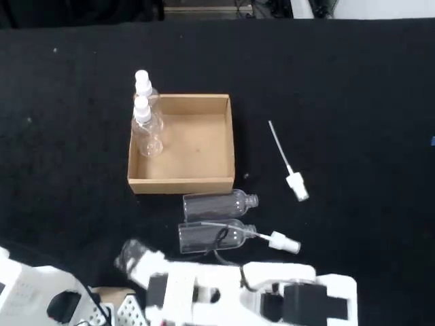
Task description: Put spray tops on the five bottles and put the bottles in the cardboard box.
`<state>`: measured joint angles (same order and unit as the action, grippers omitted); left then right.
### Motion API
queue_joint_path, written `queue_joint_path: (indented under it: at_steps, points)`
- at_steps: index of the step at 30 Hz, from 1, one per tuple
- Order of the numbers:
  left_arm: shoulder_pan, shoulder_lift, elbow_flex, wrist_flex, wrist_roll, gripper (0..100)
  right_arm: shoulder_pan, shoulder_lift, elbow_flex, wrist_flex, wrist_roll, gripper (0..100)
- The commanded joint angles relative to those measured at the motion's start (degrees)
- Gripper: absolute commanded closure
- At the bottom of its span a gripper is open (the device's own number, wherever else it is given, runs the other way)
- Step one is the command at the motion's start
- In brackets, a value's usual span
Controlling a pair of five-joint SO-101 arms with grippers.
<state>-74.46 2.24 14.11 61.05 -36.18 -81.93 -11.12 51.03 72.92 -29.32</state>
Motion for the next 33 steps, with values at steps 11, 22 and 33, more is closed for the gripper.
queue_joint_path:
  at_steps: [11,22,33]
  points:
    - [0.84,-1.23,-3.47,-0.18,0.62,97,14.07,-0.4,-21.23,17.41,7.91,98.8]
    - [3.47,-7.03,-2.86,10.2,0.7,97,21.54,-27.3,-16.13,10.46,31.03,98.6]
    - [23.78,-27.08,17.01,10.81,10.37,97,64.62,-41.19,-10.68,15.12,48.7,98.7]
